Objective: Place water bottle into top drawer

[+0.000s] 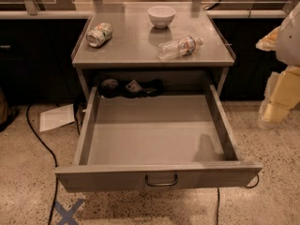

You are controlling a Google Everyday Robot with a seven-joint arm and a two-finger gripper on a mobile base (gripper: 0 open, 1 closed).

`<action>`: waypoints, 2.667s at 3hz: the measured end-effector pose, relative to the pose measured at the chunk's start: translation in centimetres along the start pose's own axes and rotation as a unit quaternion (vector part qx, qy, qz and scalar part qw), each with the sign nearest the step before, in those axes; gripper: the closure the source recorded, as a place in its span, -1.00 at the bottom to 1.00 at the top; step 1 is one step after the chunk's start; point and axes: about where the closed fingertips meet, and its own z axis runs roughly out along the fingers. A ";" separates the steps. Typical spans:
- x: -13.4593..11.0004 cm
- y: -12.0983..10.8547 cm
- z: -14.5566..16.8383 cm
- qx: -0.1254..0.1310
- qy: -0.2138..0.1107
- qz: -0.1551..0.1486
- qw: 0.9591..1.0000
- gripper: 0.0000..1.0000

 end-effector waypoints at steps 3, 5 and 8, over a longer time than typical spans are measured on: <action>-3.2 -5.7 3.8 0.007 -0.024 -0.061 0.998 -1.00; -3.8 -6.5 4.2 0.012 -0.028 -0.073 0.997 -1.00; -8.9 -17.4 6.8 0.056 -0.067 -0.120 0.989 -1.00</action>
Offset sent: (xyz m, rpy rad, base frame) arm 0.0599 0.0180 -0.0194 0.0008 -0.0485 0.1136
